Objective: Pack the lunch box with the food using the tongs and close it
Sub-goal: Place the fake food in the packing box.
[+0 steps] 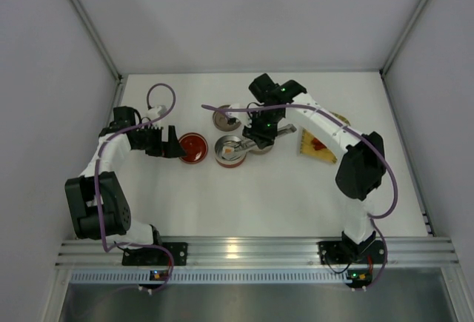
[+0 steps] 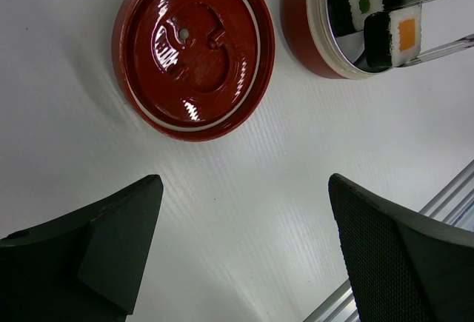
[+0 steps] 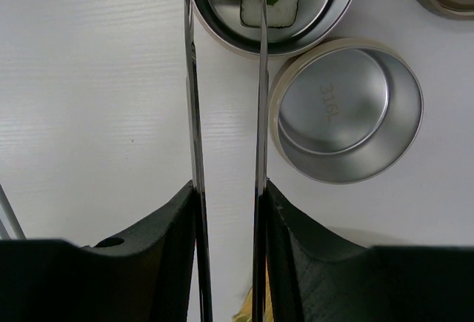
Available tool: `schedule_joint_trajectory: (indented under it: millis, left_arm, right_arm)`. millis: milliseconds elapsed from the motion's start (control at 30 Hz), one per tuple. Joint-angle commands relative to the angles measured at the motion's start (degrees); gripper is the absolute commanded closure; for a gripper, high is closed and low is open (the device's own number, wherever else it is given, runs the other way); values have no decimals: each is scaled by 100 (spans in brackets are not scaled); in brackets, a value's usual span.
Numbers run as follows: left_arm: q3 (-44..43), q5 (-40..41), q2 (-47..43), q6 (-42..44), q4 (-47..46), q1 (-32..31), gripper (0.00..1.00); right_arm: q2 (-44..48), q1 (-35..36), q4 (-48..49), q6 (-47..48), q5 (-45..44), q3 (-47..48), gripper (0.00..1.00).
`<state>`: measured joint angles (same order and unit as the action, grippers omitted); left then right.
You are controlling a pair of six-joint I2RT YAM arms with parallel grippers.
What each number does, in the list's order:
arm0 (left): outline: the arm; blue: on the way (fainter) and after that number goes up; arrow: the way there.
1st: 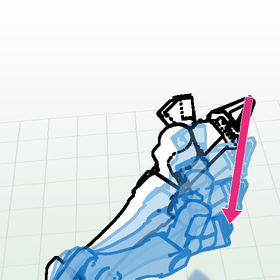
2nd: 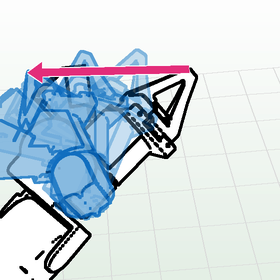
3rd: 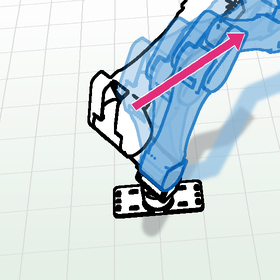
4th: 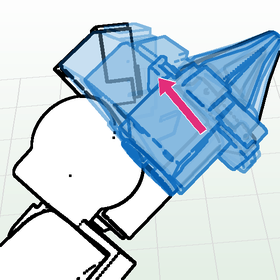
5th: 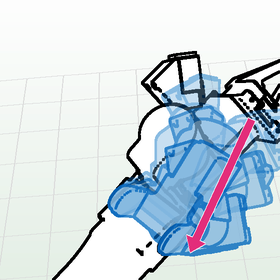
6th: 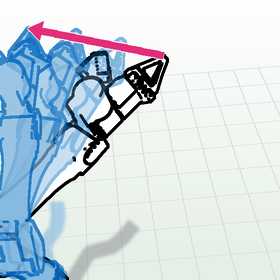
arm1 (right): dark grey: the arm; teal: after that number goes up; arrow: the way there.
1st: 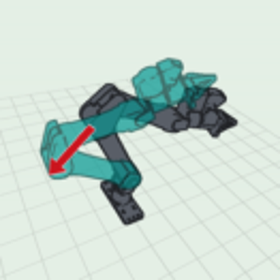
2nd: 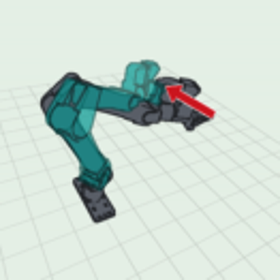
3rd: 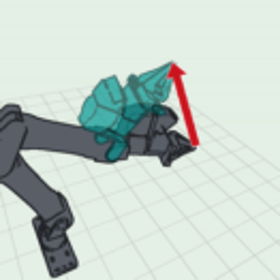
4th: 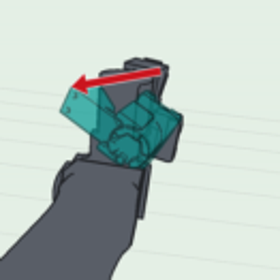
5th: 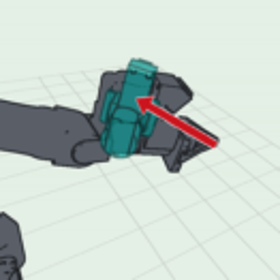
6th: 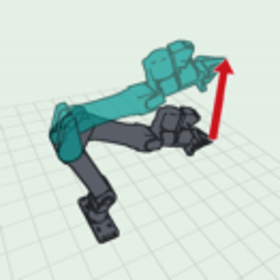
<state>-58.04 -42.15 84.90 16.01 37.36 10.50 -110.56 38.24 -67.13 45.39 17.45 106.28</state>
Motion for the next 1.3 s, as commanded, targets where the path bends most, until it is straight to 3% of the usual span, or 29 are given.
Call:
schedule_joint_trajectory:
  millis: [0, 1267]
  left_arm:
    - [-58, -74, 53, 122, -54, 57, 2]
    - [-23, -65, 307, 183, -107, 154, 2]
  right_arm:
    - [-140, 122, 253, 41, 92, 376, 76]
    - [-466, -9, 921, -47, 382, 359, 75]
